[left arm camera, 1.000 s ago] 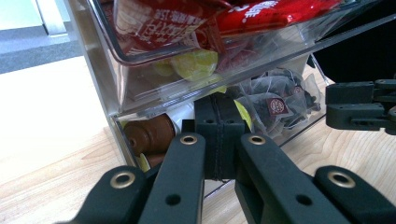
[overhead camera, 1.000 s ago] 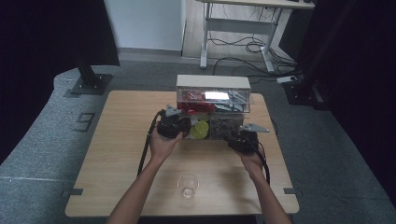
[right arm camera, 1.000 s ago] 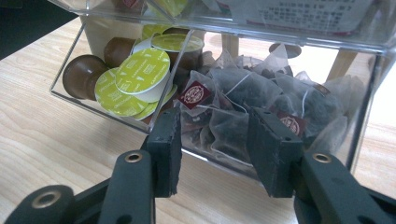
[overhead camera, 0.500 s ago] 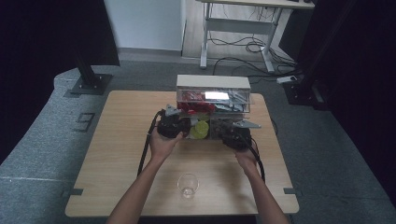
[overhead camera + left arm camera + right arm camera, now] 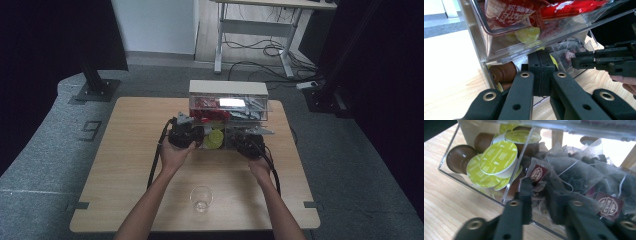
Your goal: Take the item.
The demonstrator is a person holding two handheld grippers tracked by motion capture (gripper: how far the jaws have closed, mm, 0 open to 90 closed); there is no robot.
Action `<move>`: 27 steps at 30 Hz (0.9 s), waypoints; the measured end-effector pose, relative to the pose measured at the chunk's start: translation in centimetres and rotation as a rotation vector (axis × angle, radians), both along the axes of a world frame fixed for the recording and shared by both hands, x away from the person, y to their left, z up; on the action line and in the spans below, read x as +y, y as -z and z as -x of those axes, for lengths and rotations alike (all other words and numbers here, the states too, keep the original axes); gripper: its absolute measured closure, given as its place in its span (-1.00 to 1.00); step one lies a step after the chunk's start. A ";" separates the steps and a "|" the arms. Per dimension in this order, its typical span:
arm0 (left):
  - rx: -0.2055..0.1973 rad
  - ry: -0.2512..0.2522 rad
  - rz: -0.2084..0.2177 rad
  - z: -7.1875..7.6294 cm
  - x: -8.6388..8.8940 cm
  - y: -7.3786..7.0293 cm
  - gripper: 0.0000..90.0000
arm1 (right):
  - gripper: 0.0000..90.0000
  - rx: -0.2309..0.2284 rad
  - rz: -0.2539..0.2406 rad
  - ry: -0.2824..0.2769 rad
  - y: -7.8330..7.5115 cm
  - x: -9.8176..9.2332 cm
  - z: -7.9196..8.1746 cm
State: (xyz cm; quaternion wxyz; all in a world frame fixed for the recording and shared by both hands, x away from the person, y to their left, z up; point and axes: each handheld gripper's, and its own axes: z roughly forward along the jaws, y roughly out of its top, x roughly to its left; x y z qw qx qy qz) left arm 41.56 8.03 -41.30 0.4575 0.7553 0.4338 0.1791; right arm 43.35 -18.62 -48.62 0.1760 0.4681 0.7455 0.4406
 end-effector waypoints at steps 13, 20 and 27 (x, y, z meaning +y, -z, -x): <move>0.002 0.000 0.004 0.0 0.1 0.1 1.00 | 0.97 -0.044 -0.082 -0.018 -1.7 -1.0 0.5; 0.000 -0.004 0.005 0.0 0.1 0.1 1.00 | 0.98 -0.078 -0.109 -0.030 -3.3 -1.5 1.4; 0.004 -0.001 0.008 0.0 0.1 0.1 1.00 | 0.98 -0.087 -0.123 -0.037 -3.8 -1.8 1.9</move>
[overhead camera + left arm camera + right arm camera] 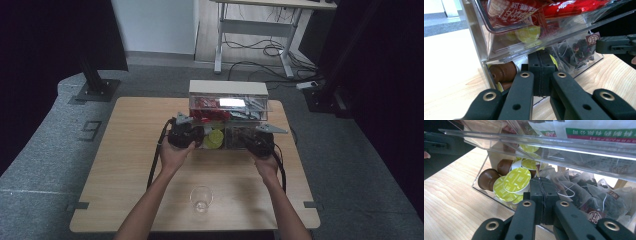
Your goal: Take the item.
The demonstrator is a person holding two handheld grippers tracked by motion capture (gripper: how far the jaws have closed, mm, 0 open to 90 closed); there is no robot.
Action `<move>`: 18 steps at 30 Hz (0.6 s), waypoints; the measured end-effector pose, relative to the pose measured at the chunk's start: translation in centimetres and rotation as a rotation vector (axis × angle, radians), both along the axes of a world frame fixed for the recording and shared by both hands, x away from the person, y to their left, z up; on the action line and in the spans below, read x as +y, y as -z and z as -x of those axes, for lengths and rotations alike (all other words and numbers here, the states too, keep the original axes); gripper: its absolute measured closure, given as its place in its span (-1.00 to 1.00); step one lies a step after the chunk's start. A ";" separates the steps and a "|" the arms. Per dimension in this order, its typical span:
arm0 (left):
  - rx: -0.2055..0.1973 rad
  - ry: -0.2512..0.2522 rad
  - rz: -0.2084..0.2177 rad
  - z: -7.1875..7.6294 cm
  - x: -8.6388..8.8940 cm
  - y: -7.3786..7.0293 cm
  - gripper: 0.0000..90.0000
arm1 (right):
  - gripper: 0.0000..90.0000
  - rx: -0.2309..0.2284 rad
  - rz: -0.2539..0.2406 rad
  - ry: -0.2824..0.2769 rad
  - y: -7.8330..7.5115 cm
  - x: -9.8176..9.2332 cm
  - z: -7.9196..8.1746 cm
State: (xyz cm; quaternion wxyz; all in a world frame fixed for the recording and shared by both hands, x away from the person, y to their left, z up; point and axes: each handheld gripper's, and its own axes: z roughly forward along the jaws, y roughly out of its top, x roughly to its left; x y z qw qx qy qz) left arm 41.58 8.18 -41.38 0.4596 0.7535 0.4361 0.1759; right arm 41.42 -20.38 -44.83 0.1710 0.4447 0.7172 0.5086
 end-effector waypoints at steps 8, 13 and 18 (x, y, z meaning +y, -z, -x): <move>0.001 -0.001 -0.003 0.0 0.0 0.0 1.00 | 0.98 -0.009 -0.026 -0.013 -0.5 -0.4 0.8; 0.001 -0.001 -0.003 0.0 0.0 0.0 1.00 | 0.98 -0.030 -0.037 -0.031 -0.9 -0.4 1.8; 0.003 -0.001 -0.001 -0.1 -0.1 0.0 1.00 | 0.97 -0.040 -0.054 -0.046 -1.2 -0.5 2.8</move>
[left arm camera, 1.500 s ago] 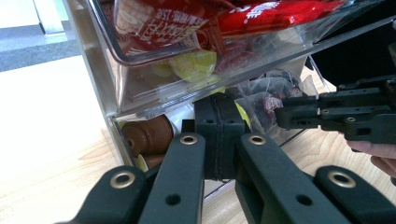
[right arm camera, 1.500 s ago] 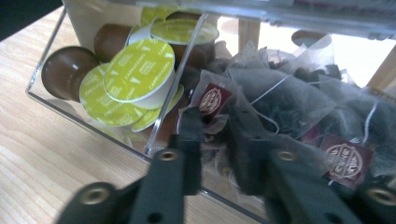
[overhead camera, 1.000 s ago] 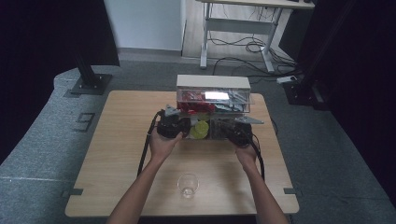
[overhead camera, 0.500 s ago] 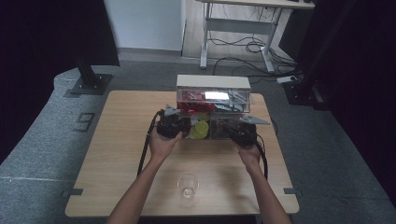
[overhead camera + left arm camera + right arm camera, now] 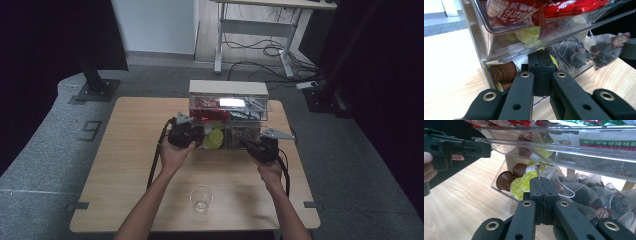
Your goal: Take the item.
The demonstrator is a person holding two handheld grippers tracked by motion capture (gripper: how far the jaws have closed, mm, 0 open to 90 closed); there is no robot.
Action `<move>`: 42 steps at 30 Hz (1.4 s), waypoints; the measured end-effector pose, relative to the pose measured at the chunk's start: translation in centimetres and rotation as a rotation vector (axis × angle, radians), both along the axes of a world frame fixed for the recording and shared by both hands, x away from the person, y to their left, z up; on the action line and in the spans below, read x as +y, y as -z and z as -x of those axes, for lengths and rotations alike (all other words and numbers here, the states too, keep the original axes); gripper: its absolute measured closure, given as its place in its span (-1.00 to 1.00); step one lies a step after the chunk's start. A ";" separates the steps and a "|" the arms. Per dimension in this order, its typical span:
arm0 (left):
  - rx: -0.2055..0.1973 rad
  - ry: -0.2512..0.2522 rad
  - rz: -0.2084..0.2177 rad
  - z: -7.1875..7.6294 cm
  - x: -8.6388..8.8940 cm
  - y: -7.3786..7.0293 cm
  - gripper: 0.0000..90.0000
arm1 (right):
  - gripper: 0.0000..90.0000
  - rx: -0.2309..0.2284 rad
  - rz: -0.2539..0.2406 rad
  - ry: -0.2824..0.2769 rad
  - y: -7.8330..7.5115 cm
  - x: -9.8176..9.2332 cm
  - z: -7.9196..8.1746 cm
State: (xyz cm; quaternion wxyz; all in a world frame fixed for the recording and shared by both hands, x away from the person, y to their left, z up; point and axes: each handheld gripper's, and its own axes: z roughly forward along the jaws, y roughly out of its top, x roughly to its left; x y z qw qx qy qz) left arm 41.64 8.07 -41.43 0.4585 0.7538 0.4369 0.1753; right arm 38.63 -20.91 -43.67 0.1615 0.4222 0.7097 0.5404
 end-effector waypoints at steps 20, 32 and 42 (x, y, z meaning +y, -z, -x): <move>0.005 0.000 -0.008 0.1 -0.4 0.0 1.00 | 0.98 -0.036 -0.024 -0.037 -0.5 -0.2 2.8; 0.004 -0.001 -0.010 0.1 -0.5 -0.1 1.00 | 0.98 -0.053 -0.031 -0.058 -0.4 0.2 3.7; 0.006 -0.001 -0.013 0.1 -0.5 0.0 1.00 | 0.98 -0.053 -0.048 -0.072 0.3 0.3 4.4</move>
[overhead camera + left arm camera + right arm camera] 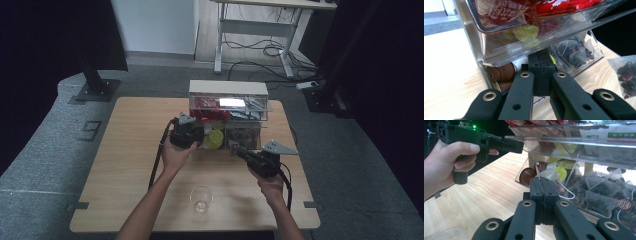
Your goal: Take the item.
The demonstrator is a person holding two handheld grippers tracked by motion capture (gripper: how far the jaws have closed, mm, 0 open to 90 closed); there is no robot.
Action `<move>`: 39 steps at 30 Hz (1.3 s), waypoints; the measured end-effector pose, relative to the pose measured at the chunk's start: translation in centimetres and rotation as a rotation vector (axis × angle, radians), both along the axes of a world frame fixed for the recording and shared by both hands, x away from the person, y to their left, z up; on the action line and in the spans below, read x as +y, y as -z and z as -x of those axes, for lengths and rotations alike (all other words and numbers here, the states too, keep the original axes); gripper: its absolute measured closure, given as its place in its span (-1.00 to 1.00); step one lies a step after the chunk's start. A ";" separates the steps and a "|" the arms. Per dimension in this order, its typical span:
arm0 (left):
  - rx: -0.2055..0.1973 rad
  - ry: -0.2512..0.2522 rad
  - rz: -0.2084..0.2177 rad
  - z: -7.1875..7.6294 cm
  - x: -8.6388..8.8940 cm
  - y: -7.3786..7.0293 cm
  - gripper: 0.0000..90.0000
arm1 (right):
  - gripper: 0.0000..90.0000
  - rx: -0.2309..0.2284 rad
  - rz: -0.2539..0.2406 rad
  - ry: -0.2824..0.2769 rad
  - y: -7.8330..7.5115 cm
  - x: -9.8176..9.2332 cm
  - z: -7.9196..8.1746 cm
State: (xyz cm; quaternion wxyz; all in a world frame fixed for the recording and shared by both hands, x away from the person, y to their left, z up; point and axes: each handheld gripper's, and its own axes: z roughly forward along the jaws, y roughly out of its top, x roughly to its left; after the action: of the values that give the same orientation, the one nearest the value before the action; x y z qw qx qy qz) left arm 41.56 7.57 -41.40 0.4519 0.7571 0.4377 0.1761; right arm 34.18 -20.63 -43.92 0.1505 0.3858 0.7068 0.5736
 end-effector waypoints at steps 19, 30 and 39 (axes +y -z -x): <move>0.001 0.000 0.001 0.0 0.1 0.0 1.00 | 0.97 -0.007 -0.030 -0.046 1.2 0.6 2.0; 0.002 0.001 -0.005 0.0 0.0 0.0 1.00 | 0.97 -0.020 -0.044 -0.071 1.1 1.0 3.4; 0.003 0.002 -0.007 0.0 0.0 0.1 1.00 | 0.97 -0.029 -0.070 -0.084 1.2 0.9 4.4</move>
State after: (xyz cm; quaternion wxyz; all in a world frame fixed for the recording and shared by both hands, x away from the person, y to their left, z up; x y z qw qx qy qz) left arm 41.57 7.56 -41.46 0.4490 0.7592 0.4371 0.1760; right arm 29.74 -19.78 -45.08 0.1232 0.3523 0.6997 0.6092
